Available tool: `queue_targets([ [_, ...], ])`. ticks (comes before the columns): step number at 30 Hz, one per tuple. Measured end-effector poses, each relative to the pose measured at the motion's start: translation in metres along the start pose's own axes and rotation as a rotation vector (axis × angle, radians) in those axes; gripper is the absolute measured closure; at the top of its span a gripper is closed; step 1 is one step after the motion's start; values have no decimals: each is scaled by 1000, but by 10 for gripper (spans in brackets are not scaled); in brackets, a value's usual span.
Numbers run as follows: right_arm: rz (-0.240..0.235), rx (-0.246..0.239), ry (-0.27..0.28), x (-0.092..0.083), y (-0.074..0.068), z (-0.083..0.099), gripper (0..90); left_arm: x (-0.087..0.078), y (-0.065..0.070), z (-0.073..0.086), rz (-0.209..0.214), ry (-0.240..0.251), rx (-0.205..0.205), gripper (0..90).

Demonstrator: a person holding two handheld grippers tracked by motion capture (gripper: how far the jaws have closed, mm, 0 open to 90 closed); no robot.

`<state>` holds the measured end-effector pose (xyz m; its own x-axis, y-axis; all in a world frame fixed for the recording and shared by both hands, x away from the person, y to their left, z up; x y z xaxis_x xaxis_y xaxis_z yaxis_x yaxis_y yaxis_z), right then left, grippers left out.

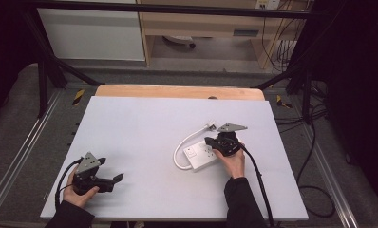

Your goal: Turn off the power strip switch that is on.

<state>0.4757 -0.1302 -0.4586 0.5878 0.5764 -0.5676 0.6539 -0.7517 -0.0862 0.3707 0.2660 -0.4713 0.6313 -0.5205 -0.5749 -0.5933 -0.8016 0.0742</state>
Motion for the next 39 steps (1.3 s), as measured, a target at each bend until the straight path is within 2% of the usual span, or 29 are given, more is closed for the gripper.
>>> queue_targets([
  [14,-1,7,-15,5,3,3,900,0,0,0,0,0,-1,60],
  [27,0,-13,-20,10,2,5,900,0,0,0,-1,-1,4,60],
  [39,20,-37,-19,10,0,6,900,-1,0,0,-2,-1,5,60],
])
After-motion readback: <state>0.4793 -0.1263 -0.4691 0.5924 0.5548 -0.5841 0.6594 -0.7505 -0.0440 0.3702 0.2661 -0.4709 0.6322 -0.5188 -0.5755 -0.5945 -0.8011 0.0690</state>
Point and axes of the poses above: each handheld gripper's, and its own axes: x roughly forward along the jaws, z roughly out of its underside, y roughly to its right, the point moved 5 cm from there along x, roughly forward along the jaws, and after that the axes turned 4 degrees about -x, right-handed, at the moved point
